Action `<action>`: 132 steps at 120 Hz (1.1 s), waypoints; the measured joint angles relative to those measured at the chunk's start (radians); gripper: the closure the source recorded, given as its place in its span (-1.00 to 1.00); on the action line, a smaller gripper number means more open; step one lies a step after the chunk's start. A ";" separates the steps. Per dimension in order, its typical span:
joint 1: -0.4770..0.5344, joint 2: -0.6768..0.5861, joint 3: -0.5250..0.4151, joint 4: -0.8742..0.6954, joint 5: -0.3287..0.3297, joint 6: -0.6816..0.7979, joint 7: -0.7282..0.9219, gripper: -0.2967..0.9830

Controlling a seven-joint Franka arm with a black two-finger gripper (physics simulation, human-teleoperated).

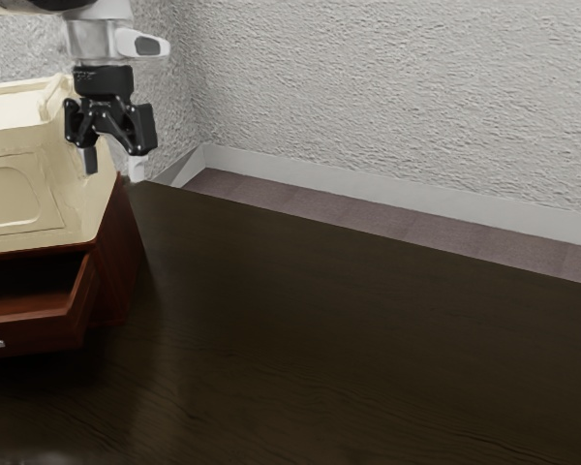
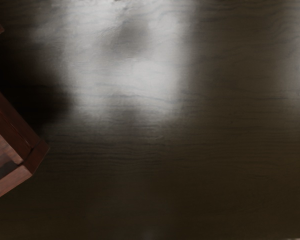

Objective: Push the drawer handle with one arm to close the drawer

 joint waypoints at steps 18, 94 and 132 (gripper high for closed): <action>0.008 -0.003 -0.005 -0.013 -0.013 0.214 0.000 -0.54; 0.859 -0.900 -0.474 -1.253 -0.346 0.686 0.101 -0.09; 0.873 -0.911 -0.406 -1.363 -0.282 0.883 0.398 0.08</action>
